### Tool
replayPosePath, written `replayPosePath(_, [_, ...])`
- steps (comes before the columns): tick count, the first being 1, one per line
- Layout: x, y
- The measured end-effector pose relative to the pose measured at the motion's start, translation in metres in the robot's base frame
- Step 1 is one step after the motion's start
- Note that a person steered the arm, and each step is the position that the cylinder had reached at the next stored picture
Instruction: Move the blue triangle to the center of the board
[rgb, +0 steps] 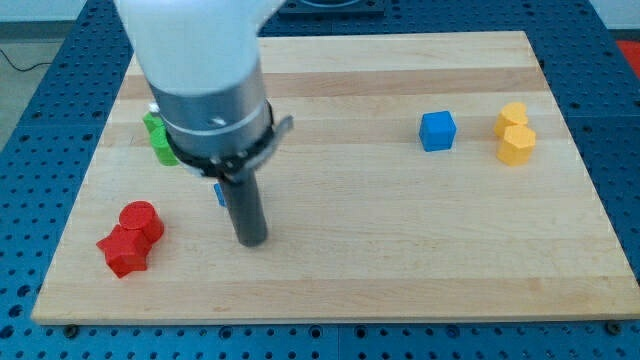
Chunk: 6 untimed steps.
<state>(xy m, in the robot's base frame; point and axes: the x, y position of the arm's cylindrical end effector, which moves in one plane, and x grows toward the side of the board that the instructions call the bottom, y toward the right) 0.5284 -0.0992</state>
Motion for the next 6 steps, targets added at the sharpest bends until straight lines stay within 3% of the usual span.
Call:
replayPosePath(1, [-0.022, -0.019])
replayPosePath(2, [-0.007, -0.022])
replayPosePath(3, [-0.025, -0.012])
replayPosePath(5, [-0.134, 0.043])
replayPosePath(6, [-0.097, 0.043])
